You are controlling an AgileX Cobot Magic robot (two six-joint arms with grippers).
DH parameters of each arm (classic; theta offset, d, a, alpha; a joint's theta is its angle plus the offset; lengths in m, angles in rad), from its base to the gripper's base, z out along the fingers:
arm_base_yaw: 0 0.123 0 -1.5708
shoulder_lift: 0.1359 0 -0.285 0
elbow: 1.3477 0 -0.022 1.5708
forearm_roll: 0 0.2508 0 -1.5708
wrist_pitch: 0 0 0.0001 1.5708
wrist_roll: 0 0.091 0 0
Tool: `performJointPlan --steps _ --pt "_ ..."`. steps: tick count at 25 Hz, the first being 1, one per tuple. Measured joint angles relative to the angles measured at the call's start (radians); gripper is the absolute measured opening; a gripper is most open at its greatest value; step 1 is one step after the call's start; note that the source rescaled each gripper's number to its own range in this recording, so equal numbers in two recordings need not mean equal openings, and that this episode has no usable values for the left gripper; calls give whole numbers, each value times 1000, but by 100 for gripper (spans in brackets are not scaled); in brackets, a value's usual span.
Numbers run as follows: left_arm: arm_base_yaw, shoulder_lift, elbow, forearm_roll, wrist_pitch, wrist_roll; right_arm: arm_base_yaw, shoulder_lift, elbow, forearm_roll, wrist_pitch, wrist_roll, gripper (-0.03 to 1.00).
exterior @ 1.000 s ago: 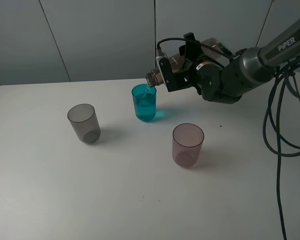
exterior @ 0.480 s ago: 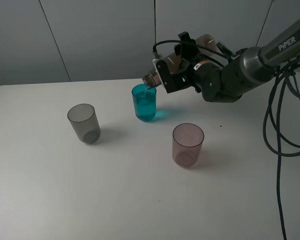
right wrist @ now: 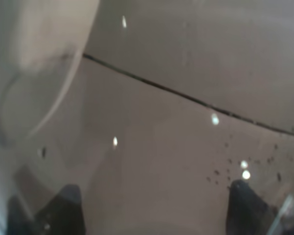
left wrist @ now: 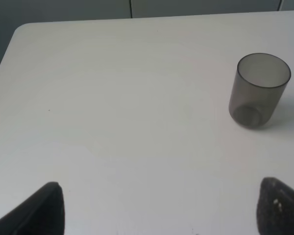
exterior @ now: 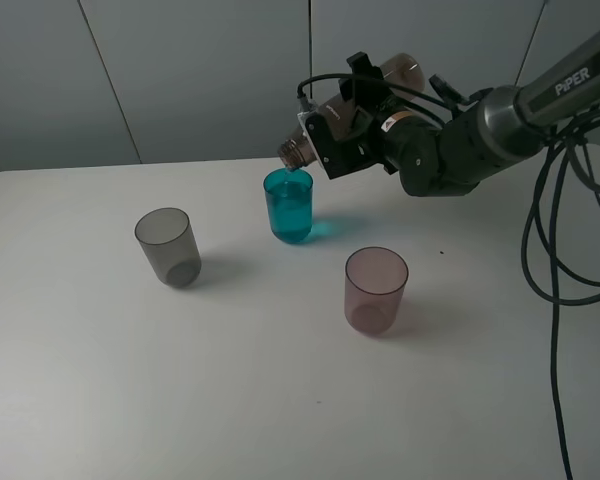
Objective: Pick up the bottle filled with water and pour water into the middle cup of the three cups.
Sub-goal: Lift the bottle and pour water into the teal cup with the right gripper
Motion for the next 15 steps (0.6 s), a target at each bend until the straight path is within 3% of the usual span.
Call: performJointPlan --steps 15 --pt "0 0 0 0 0 -2 -2 0 0 -74 -2 0 3"
